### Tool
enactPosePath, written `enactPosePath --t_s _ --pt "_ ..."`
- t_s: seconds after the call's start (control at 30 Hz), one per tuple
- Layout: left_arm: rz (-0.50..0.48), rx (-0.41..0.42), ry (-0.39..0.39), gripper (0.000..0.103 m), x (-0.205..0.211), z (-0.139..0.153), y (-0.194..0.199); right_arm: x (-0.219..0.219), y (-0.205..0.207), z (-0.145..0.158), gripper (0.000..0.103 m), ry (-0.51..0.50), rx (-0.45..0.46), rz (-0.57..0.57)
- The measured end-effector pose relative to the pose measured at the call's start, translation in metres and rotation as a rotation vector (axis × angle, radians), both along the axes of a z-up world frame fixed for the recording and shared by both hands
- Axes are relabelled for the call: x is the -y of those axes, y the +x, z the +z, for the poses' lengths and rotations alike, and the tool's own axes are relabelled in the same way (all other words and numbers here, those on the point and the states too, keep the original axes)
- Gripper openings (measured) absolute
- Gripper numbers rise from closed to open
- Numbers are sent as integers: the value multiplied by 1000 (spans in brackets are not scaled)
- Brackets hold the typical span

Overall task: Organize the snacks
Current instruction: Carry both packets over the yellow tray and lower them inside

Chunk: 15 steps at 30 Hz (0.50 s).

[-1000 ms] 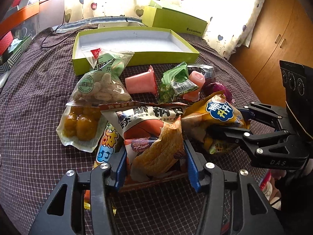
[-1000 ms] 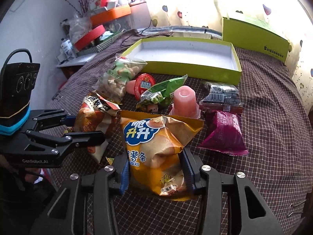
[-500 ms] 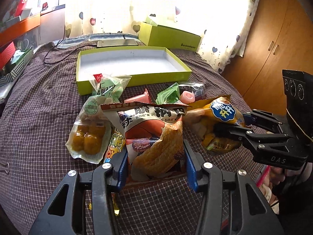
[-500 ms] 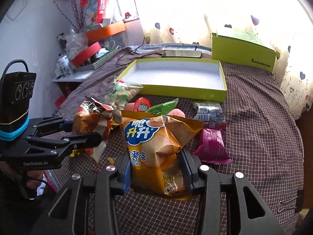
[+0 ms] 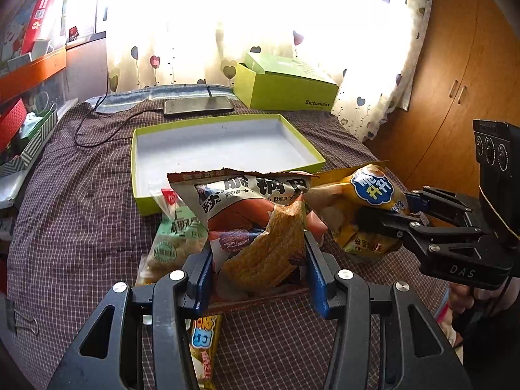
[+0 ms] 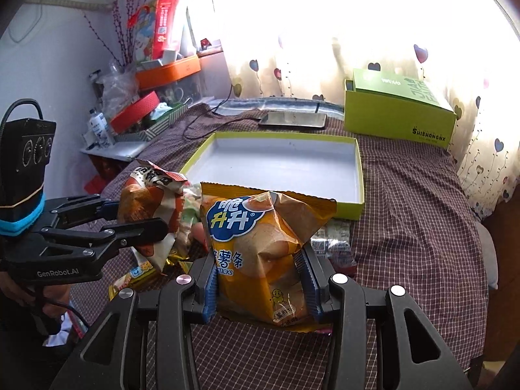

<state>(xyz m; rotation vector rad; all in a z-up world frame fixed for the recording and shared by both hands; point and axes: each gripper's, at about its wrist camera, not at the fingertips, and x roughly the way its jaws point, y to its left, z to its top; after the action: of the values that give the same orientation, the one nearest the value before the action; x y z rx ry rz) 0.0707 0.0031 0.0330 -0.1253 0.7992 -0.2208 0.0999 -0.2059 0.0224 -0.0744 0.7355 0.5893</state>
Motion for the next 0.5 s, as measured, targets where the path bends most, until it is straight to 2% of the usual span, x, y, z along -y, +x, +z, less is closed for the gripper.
enactPosePath --t_s 0.5 --pt "21 19 29 50 -16 24 71 -17 82 12 42 -12 -5 1"
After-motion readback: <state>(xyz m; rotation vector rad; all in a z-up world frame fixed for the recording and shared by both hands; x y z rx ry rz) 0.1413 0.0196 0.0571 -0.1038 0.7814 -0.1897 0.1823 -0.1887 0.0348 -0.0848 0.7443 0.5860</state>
